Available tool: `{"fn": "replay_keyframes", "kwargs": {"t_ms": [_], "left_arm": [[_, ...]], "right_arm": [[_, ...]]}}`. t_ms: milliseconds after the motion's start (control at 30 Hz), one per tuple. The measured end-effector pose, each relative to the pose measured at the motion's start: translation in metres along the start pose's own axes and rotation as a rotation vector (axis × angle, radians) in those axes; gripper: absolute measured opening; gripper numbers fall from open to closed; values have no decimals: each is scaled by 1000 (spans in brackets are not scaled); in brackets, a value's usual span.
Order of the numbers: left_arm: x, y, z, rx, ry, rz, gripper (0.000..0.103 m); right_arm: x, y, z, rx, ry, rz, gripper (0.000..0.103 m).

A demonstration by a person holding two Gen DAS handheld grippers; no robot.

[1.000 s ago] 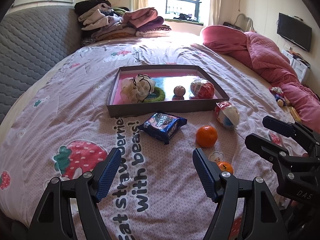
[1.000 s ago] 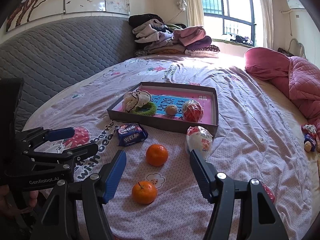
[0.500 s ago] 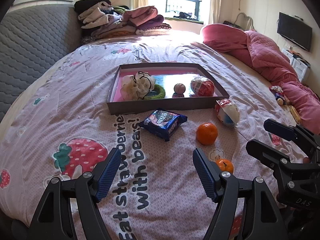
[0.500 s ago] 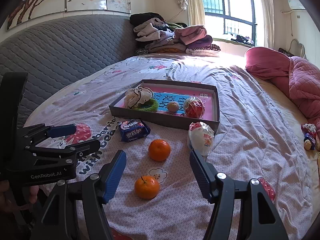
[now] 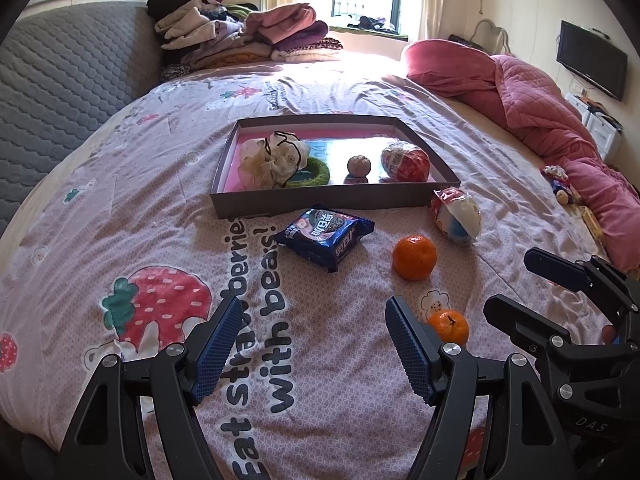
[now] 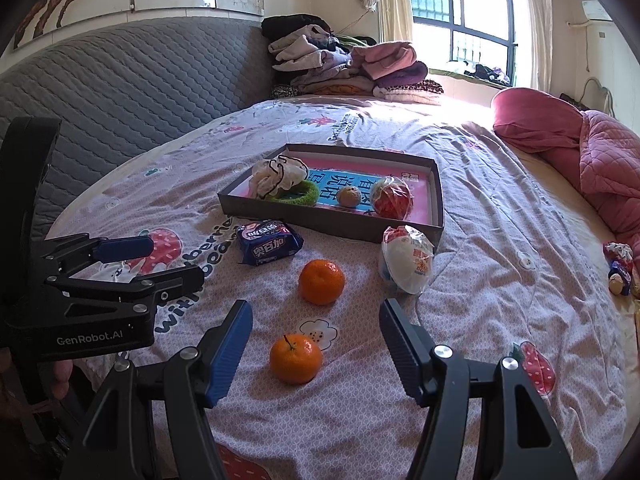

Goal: Organize objects
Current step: 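Lower the open left tool over the blue cookie pack while the right tool approaches an orange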

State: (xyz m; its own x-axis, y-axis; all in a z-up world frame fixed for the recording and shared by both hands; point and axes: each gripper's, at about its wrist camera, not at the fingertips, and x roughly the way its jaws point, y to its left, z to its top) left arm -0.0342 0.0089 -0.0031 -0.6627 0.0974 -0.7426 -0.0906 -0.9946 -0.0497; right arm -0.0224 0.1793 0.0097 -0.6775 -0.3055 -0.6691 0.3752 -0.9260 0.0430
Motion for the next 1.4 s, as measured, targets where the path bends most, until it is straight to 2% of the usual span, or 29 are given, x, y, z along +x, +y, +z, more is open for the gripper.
{"fn": "replay_keyframes", "kwargs": {"t_ms": [767, 1400], "left_arm": [[18, 4, -8, -3, 72, 9, 75], [38, 14, -2, -29, 78, 7, 75]], "right_arm": [[13, 6, -15, -21, 68, -2, 65], [29, 7, -23, -28, 121, -1, 65]]}}
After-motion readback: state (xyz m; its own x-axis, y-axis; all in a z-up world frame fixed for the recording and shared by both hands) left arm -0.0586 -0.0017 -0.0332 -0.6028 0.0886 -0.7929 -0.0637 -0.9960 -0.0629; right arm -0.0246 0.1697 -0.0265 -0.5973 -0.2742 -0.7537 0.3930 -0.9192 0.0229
